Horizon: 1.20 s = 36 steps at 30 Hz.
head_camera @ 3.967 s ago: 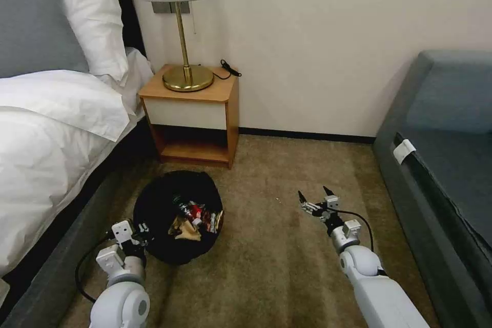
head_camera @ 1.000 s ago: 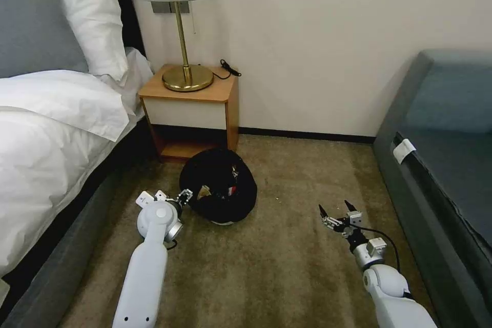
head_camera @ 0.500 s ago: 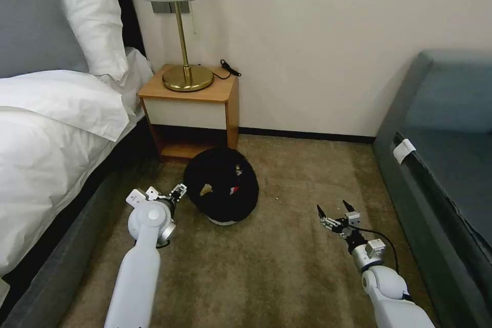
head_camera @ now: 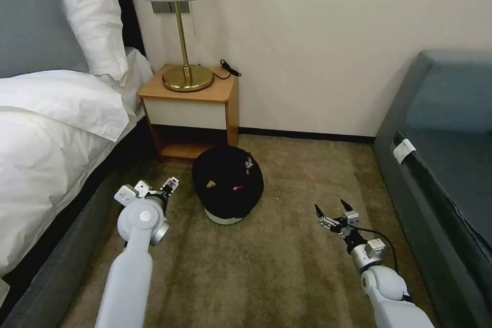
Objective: Pick up the trash bin, then pick up the garbage on the floor and place it into the trash bin.
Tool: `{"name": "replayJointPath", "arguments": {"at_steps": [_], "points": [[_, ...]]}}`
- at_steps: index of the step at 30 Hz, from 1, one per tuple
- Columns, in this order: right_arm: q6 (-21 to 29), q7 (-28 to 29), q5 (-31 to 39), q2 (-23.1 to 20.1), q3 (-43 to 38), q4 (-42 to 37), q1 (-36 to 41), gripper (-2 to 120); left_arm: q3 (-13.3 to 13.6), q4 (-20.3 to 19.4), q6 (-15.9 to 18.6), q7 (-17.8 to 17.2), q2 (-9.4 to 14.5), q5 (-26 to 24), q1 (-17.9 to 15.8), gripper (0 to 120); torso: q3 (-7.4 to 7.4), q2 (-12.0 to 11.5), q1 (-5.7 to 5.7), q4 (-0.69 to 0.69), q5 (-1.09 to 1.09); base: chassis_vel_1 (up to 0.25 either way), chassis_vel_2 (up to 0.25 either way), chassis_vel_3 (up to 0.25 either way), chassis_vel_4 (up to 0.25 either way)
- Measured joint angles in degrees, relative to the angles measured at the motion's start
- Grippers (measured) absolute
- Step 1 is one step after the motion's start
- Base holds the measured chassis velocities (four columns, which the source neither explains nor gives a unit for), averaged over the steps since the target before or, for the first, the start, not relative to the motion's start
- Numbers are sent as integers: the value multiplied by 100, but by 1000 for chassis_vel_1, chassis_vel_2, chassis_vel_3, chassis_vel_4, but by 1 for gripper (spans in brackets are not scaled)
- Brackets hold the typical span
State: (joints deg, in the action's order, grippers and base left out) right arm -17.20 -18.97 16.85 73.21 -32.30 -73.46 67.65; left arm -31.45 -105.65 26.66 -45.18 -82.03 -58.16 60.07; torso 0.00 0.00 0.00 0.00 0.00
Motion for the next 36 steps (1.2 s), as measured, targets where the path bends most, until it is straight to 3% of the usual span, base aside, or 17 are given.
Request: {"name": "replayJointPath", "arguments": {"at_steps": [1, 4, 5, 8, 14, 17, 18, 21, 26, 30, 36], "points": [[0, 0, 0, 0, 0, 0, 0, 100, 0, 0, 0, 0, 0, 0, 0, 100, 0, 0, 0, 0, 0, 0, 0, 0, 0], [0, 242, -28, 3, 13, -127, 71, 100, 48, -177, -145, 627, 143, 808, 184, 100, 0, 0, 0, 0, 0, 0, 0, 0, 0], [0, 242, -28, 3, 13, -127, 71, 100, 48, -177, -145, 627, 143, 808, 184, 100, 0, 0, 0, 0, 0, 0, 0, 0, 0], [-21, 436, -134, 13, 8, -207, 153, 100, 94, -410, -296, 1389, 320, 1363, 427, 100, 0, 0, 0, 0, 0, 0, 0, 0, 0], [-25, 499, -154, 16, 5, -246, 188, 100, 113, -506, -313, 1590, 383, 1480, 516, 100, 0, 0, 0, 0, 0, 0, 0, 0, 0], [-50, 649, -179, 42, -37, -396, 333, 100, 179, -759, -393, 2092, 487, 2198, 815, 100, 0, 0, 0, 0, 0, 0, 0, 0, 0], [-50, 649, -179, 42, -37, -396, 333, 100, 179, -759, -393, 2092, 487, 2198, 815, 100, 0, 0, 0, 0, 0, 0, 0, 0, 0], [-108, 752, -178, 80, -74, -513, 462, 100, 296, -962, -483, 2368, 571, 2888, 1151, 100, 0, 0, 0, -1, 0, 0, 0, 0, 0], [-145, 809, -161, 107, -116, -614, 559, 100, 311, -1083, -572, 2515, 650, 3404, 1517, 100, 0, 0, 0, 0, -1, 0, 0, 0, 0], [-290, 846, -131, 157, -206, -745, 799, 100, 274, -1419, -869, 2745, 787, 4305, 2360, 100, -1, 0, -1, 0, -1, 0, 0, 0, 0], [-413, 846, -110, 166, -238, -798, 949, 100, 253, -1791, -1050, 2765, 691, 4617, 2813, 100, -1, 0, -1, 0, 0, 0, 0, 0, 0]]}}
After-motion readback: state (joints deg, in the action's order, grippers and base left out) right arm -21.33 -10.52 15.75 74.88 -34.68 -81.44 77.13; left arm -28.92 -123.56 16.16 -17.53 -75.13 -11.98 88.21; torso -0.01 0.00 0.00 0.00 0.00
